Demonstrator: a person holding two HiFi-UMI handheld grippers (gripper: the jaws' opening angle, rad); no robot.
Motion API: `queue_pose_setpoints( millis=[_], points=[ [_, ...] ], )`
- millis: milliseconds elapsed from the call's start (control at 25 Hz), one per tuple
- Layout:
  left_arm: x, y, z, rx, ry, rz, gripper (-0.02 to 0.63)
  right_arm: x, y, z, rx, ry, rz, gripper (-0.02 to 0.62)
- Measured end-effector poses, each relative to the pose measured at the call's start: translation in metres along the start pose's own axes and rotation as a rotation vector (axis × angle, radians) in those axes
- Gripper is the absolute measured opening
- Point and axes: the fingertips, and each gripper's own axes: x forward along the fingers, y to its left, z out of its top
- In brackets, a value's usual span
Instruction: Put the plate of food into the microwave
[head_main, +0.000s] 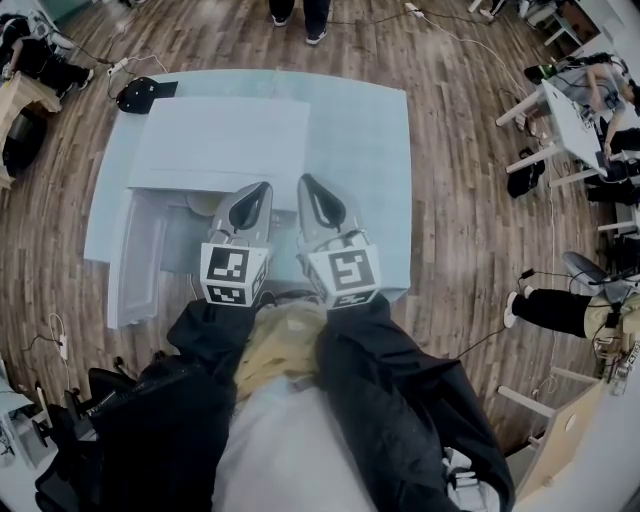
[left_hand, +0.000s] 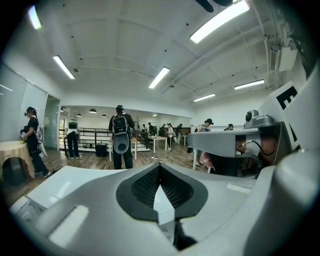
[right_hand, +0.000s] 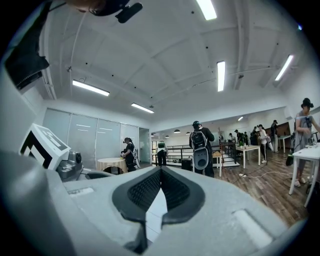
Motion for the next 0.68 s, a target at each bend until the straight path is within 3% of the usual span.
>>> queue_pose_setpoints(
  millis=[680],
  points=[
    [-0.022,-0.011,-0.010,0.016,0.020,0.017,0.002,-0.025,0.016,0.004,-0.016,-0.033,0.016,-0.009]
  ],
)
